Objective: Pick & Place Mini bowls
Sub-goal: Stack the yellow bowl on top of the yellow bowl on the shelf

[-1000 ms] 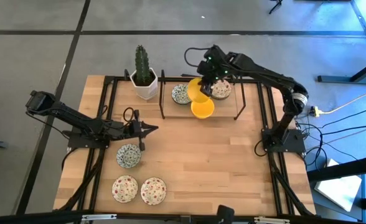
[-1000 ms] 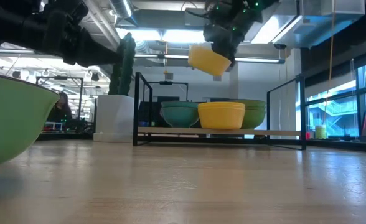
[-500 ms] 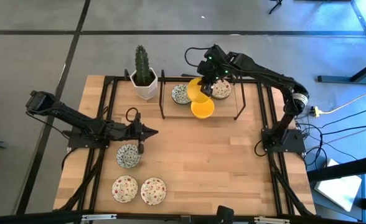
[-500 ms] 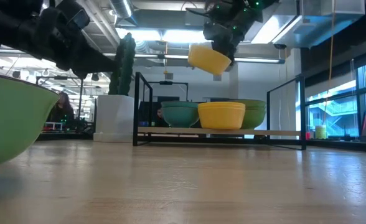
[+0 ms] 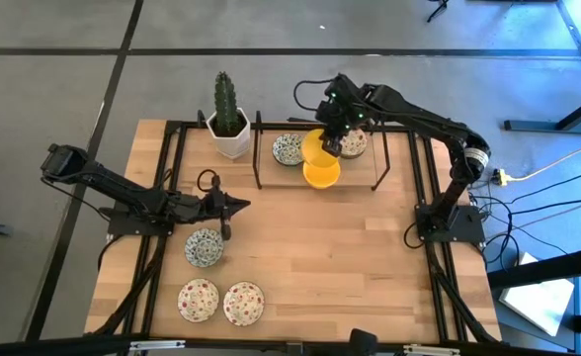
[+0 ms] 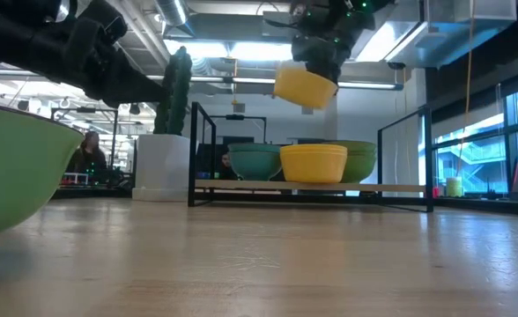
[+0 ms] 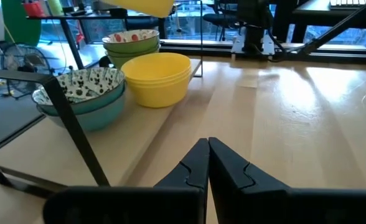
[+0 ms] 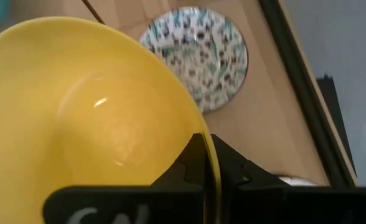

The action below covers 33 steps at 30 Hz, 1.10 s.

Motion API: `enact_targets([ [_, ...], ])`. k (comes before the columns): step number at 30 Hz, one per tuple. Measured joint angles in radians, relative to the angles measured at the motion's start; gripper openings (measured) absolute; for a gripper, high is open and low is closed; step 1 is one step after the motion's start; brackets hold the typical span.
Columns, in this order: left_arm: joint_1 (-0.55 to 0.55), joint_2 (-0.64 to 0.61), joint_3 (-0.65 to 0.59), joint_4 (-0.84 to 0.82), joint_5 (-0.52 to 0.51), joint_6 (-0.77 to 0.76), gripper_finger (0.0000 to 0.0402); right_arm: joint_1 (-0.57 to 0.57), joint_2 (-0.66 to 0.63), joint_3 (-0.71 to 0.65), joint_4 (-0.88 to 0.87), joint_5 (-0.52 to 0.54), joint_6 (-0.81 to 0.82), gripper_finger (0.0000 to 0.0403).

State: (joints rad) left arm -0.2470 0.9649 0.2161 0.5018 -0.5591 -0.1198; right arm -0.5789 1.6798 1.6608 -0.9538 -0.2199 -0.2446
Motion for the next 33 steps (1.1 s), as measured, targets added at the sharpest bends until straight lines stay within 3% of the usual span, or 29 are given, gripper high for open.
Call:
enact_targets([
  [33, 0.0, 0.0, 0.0, 0.056, 0.029, -0.054, 0.0004, 0.001, 0.0, 0.0, -0.116, 0.036, -0.034, 0.0007],
])
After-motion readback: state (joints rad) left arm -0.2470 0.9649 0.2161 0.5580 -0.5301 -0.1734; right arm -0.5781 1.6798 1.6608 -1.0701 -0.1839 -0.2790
